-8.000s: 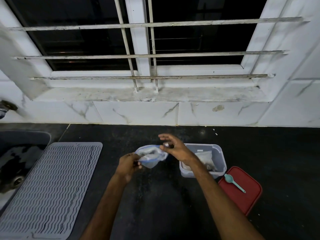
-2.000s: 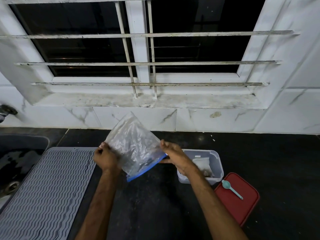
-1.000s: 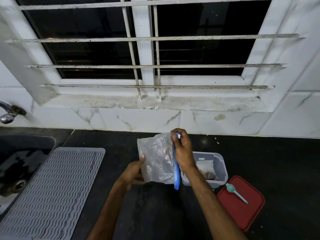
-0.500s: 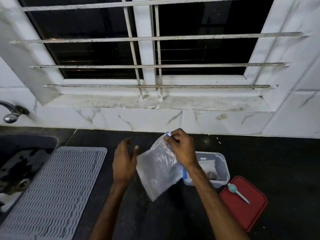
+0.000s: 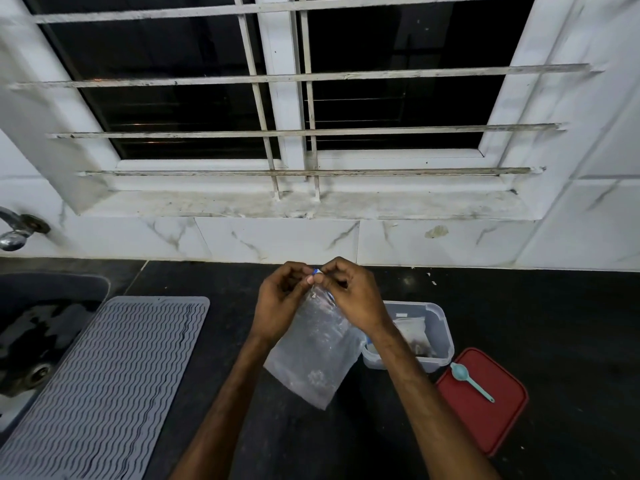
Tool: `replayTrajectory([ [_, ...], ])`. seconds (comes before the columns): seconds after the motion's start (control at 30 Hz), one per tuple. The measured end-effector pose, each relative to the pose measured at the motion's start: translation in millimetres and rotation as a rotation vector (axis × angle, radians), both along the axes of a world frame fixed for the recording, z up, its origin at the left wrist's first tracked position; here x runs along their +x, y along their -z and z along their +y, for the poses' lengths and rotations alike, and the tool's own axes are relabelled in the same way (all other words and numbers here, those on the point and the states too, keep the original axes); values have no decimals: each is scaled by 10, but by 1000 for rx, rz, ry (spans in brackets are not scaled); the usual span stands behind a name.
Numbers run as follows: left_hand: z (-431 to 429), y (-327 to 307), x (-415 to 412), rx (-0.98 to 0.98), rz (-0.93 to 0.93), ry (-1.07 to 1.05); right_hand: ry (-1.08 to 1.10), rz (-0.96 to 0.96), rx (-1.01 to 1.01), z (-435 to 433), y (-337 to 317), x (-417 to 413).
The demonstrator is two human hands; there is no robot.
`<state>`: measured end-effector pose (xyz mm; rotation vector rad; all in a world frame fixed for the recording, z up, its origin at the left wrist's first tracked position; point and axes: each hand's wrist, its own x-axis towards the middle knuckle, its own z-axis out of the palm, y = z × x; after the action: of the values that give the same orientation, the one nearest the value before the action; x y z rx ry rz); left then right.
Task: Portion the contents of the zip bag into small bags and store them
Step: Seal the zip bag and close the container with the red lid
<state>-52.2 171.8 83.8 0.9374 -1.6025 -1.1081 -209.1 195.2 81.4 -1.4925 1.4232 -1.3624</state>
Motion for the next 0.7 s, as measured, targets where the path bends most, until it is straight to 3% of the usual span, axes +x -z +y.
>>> replayTrajectory([
  [0.17, -30, -14, 18, -72, -72, -40, -19, 70, -16, -24, -20, 18],
  [0.43, -182, 120, 308, 114, 299, -445, 88, 142, 78, -88, 238, -261],
  [0.57, -213, 270, 372, 144, 332, -575, 104, -17, 116, -68, 272, -213],
  [0.7, -292, 466, 451, 169, 345, -704, 105, -318, 245, -74, 424, 13],
])
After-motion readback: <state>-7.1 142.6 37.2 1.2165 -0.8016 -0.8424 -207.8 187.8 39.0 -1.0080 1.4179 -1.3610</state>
